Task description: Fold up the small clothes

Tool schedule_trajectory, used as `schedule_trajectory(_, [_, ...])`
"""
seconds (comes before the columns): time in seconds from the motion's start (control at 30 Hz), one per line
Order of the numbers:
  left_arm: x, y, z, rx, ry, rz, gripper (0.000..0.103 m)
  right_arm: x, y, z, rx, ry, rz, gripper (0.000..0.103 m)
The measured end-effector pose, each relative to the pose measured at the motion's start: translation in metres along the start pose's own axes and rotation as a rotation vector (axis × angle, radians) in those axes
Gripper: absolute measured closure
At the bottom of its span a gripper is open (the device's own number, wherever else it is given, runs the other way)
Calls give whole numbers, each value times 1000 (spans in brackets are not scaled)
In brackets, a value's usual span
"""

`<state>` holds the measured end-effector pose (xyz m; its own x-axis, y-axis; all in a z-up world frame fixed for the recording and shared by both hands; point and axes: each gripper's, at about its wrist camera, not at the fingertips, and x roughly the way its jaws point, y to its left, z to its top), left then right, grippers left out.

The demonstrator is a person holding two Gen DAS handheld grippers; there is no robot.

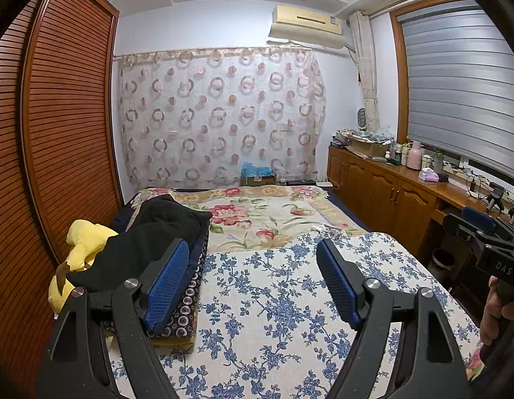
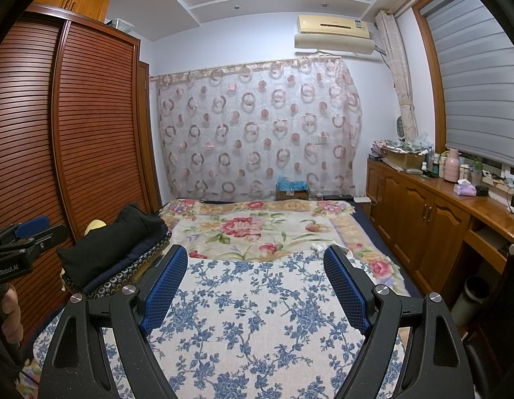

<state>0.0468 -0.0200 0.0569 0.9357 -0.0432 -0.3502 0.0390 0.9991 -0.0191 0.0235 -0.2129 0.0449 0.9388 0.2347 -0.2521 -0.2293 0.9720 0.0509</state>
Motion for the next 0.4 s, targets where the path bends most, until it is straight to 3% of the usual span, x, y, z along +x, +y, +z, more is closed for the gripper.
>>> schedule_trajectory(0.4, [-2,2,-1,1,-2,0,23,0,-2,-1,-1,0,4,18])
